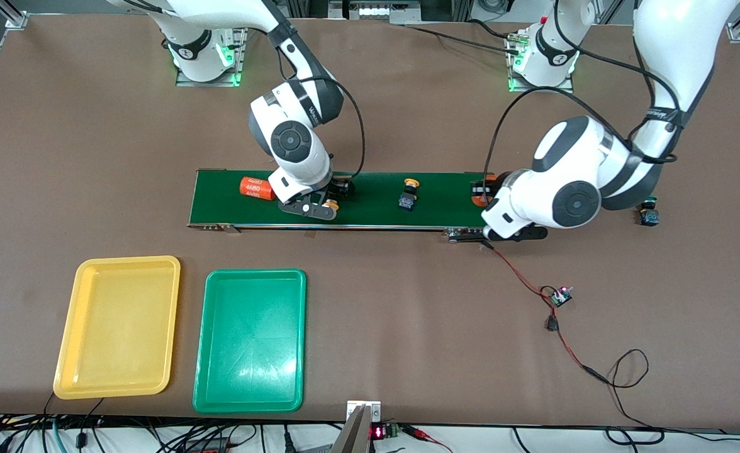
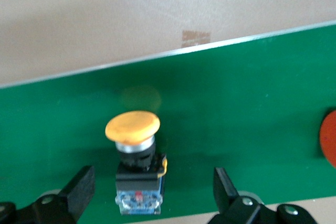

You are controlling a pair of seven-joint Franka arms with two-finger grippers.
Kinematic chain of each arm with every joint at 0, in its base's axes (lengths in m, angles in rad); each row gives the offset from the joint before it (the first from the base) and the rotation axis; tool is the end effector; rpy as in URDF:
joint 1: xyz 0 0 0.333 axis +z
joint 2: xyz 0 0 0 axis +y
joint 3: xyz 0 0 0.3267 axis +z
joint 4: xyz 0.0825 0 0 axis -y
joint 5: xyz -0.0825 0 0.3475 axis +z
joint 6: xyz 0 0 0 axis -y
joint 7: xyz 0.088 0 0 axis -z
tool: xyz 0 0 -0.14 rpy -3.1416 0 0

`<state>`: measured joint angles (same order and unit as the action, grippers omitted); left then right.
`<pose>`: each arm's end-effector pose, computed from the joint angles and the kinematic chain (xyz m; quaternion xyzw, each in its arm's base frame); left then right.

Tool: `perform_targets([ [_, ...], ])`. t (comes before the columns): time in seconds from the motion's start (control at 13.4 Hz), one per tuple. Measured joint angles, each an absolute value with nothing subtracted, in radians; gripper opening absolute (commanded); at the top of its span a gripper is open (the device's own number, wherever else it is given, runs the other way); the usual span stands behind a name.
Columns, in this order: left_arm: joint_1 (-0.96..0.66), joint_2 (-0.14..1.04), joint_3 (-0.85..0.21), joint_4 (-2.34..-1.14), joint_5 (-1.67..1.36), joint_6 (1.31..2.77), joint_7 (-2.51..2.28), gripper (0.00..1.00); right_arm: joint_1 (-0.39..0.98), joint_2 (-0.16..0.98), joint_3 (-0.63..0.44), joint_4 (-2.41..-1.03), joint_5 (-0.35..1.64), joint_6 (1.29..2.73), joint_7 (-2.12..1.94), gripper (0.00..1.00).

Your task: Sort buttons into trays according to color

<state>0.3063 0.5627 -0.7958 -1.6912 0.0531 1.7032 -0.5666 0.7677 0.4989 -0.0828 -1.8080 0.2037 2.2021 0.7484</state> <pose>0.5295 -0.2226 0.3266 0.9663 0.0301 -0.2497 0.0554 0.4667 0.4014 0.2612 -0.9928 0.0917 0.0767 0.0113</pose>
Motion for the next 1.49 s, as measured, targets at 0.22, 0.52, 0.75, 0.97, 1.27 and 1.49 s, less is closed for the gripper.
perform_targets([
  [0.22,0.289,0.611,-0.795,-1.713,0.053,1.768,-0.567,0.37,0.786,0.498,-0.083,-1.825,0.197,2.216,0.748,0.84],
  [0.52,0.287,0.629,-0.796,-1.742,0.053,1.807,-0.563,1.00,0.783,0.498,-0.094,-1.856,0.195,2.250,0.748,0.12],
  [0.75,0.288,0.627,-0.796,-1.741,0.053,1.808,-0.561,1.00,0.772,0.497,-0.097,-1.857,0.195,2.253,0.748,0.00],
  [0.97,0.298,0.605,-0.795,-1.724,0.053,1.806,-0.562,1.00,0.764,0.481,-0.104,-1.853,0.195,2.265,0.748,0.00],
  [1.27,0.341,0.536,-0.779,-1.638,0.053,1.681,-0.562,1.00,0.649,0.385,-0.123,-1.837,0.190,2.267,0.612,0.00],
  [1.49,0.348,0.508,-0.683,-1.561,0.054,1.600,-0.560,1.00,0.527,0.360,-0.144,-1.840,0.177,2.262,0.426,0.00],
])
